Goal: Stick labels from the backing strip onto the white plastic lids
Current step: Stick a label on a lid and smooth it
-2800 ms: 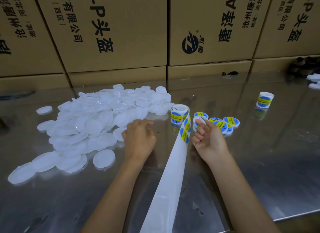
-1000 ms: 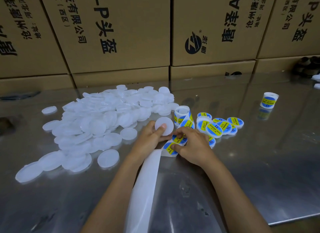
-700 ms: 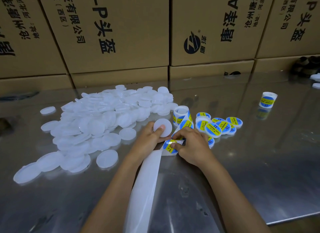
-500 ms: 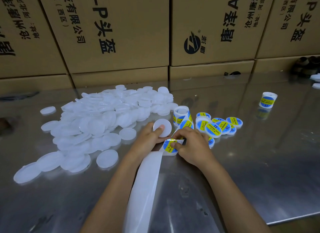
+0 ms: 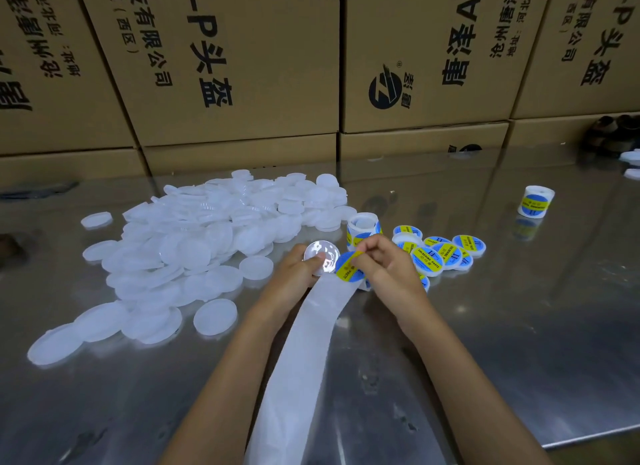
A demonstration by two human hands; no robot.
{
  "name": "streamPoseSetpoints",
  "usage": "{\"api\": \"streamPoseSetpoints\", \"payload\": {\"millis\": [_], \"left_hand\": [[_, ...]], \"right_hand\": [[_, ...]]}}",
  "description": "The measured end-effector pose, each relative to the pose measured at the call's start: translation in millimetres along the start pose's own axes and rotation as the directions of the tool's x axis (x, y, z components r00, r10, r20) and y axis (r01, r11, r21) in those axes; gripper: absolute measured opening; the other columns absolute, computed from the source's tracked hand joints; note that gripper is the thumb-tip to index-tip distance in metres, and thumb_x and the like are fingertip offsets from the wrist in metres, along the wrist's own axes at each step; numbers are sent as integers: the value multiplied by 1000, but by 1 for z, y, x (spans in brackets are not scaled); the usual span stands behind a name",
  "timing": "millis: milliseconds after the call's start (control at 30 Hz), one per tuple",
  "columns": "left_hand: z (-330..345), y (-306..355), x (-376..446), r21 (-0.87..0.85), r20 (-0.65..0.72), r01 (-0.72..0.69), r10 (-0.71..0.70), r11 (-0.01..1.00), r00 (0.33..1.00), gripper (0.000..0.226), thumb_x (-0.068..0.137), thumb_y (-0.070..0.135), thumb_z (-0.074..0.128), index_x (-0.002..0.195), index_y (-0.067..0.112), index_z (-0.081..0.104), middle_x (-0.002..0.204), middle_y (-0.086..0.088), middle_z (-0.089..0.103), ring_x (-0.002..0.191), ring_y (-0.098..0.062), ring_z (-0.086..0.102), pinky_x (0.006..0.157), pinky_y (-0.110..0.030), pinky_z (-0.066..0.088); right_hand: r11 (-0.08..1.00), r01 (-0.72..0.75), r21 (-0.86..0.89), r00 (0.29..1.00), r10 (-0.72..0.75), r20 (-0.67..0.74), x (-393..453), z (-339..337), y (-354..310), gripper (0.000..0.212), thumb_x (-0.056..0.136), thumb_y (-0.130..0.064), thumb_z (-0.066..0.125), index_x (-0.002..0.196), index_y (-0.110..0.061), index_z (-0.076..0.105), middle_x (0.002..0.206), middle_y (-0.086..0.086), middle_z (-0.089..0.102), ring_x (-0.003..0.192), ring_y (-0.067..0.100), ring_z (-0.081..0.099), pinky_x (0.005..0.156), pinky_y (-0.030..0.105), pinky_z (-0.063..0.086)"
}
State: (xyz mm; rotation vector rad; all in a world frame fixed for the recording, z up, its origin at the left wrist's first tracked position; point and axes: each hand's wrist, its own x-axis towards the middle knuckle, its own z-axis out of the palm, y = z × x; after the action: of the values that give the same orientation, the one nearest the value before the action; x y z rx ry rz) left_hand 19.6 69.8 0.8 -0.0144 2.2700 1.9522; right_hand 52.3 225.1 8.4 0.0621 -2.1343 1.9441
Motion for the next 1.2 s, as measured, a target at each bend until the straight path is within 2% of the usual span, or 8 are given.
{"api": "streamPoseSetpoints", "payload": {"millis": [167,300,433,533,633,800,967,1200], "left_hand": [[2,4,-4,-148,13,-3,5,989,1000,23,103,13,50,124,10,60,120,-18,70,104,-33,72,100,-44,54],[5,12,-6,-246,-26,-59,55,967,998,28,102,5,45,119,15,66,126,-18,65,113,-33,64,94,-42,56],[9,16,-9,-460,58,-45,81,887,995,34,103,1,38,126,11,61,126,-18,67,116,-36,65,96,-49,55],[11,16,-11,-459,126,-61,133,886,983,39,103,2,35,117,16,68,111,-9,76,104,-26,72,80,-33,61],[16,17,-14,-433,195,-58,156,900,968,49,103,5,32,103,24,78,108,-2,77,99,-17,74,77,-25,59],[18,17,-14,-432,201,-59,159,900,967,38,104,8,33,117,20,67,109,-3,77,99,-17,73,80,-25,59],[18,18,-16,-442,201,-40,143,896,969,39,105,9,33,133,13,60,119,-8,73,104,-20,72,83,-27,59],[18,19,-19,-423,205,-56,156,905,966,40,105,11,34,137,12,57,121,-6,73,107,-20,71,91,-29,57]], "right_hand": [[955,-101,277,994,105,1,2,-5,-1,18,87,0,62,85,-17,56,75,2,71,72,18,62,70,29,47],[966,-86,244,996,89,1,1,-1,-1,26,82,4,68,92,-18,57,89,5,70,77,20,60,69,31,46],[983,38,180,999,-32,-36,-1,4,-4,29,81,10,68,91,-15,56,93,12,65,75,15,61,67,26,51],[985,153,83,987,-148,-62,-1,8,-3,31,82,10,67,89,-18,55,87,-1,62,73,14,61,70,32,51],[975,224,-10,972,-224,-74,-2,13,1,33,80,5,70,87,-23,54,82,-8,61,69,11,60,64,24,49],[963,261,-63,957,-267,-116,-2,14,5,35,79,-1,72,84,-31,53,75,-17,62,68,9,62,62,22,51],[957,275,-86,951,-285,-123,-1,13,7,35,79,-4,73,85,-31,53,74,-19,63,65,7,62,60,17,48],[947,297,-120,940,-312,-137,-1,14,9,33,79,-9,76,84,-31,53,74,-20,61,59,3,57,55,10,39]]}}
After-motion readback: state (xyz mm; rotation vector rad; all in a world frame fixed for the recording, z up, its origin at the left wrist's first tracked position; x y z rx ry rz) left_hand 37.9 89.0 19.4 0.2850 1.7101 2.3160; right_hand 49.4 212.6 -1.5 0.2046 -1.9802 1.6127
